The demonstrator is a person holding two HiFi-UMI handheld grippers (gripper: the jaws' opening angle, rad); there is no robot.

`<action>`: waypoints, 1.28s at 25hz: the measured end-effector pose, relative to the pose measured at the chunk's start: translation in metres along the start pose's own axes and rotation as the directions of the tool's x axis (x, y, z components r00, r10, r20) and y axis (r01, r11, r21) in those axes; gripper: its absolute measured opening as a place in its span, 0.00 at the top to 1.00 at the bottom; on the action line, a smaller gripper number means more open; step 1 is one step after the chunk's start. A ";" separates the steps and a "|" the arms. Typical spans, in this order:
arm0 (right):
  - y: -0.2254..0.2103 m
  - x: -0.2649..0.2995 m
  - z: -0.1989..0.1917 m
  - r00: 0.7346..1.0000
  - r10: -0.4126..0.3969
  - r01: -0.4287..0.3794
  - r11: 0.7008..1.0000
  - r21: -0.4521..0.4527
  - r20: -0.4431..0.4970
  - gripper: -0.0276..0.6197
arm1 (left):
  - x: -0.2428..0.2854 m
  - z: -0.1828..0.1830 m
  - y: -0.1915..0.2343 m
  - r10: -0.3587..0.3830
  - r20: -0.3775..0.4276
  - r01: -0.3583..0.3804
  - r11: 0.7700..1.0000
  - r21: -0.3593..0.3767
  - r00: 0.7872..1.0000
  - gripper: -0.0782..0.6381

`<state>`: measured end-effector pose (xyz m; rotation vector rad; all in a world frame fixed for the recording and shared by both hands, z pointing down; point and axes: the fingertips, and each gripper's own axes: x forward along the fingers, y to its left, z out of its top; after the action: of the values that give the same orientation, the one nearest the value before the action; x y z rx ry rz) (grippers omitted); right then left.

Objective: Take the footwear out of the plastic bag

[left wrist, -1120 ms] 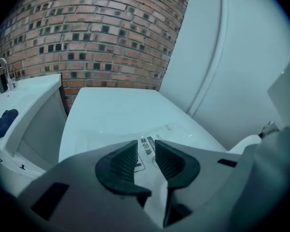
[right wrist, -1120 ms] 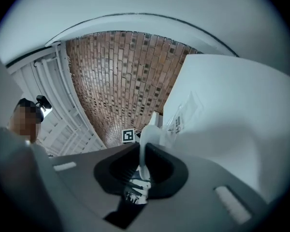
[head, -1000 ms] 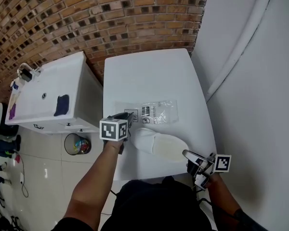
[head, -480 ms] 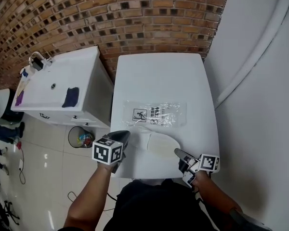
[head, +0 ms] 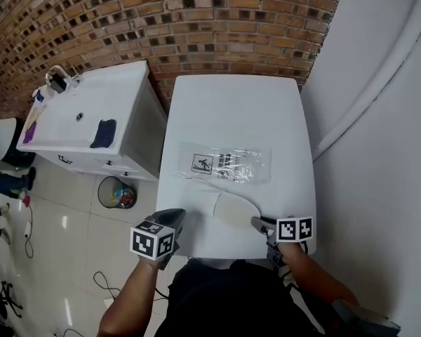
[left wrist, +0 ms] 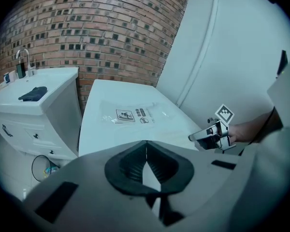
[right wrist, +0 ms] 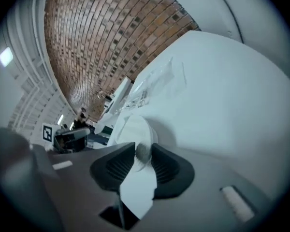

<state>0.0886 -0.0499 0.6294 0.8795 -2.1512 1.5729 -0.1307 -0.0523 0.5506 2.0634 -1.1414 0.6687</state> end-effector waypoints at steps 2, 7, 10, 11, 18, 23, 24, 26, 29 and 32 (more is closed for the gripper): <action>-0.005 0.001 -0.002 0.995 -0.078 0.071 0.989 -0.130 -0.055 0.75 | 0.000 -0.005 -0.007 -0.001 -0.001 0.000 1.000 -0.018 1.000 0.88; -0.009 -0.003 0.011 0.962 -0.264 0.204 0.853 -0.481 -0.061 0.72 | -0.002 -0.012 -0.027 0.006 0.003 -0.006 0.999 -0.033 1.000 0.88; -0.001 -0.014 0.034 0.964 -0.267 0.238 0.816 -0.527 0.023 0.74 | -0.008 -0.014 -0.037 0.014 0.012 -0.014 0.998 -0.055 1.000 0.88; 0.001 -0.018 0.044 0.965 -0.258 0.246 0.814 -0.526 0.053 0.75 | -0.011 -0.014 -0.040 0.019 0.013 -0.019 0.998 -0.058 1.000 0.88; 0.037 -0.031 0.077 0.983 -0.075 0.151 0.851 -0.503 0.168 0.96 | -0.038 -0.013 -0.053 0.037 0.043 -0.035 0.998 -0.057 0.998 0.88; 0.089 -0.034 0.057 0.979 0.051 0.060 0.854 -0.517 0.196 0.96 | -0.049 -0.021 -0.053 -0.006 0.038 0.006 1.000 -0.009 0.999 0.88; 0.101 -0.036 0.051 0.978 0.055 0.062 0.845 -0.531 0.202 0.96 | -0.050 -0.021 -0.052 -0.019 0.038 0.019 1.000 -0.004 0.999 0.88; 0.119 -0.041 0.039 0.976 0.043 0.087 0.824 -0.560 0.215 0.96 | -0.053 -0.018 -0.049 -0.051 0.042 0.051 0.999 0.002 0.998 0.88; 0.140 -0.047 0.019 0.969 0.008 0.132 0.831 -0.541 0.249 0.96 | -0.065 -0.013 -0.047 -0.104 0.053 0.102 0.994 0.039 0.993 0.88; 0.156 -0.048 -0.001 0.956 -0.033 0.172 0.867 -0.468 0.291 0.96 | -0.084 -0.015 -0.045 -0.162 0.057 0.156 0.983 0.095 0.985 0.88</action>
<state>0.0226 -0.0048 0.4868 1.0562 -2.4785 0.8157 -0.1338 0.0208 0.4869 2.2401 -0.9839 0.5890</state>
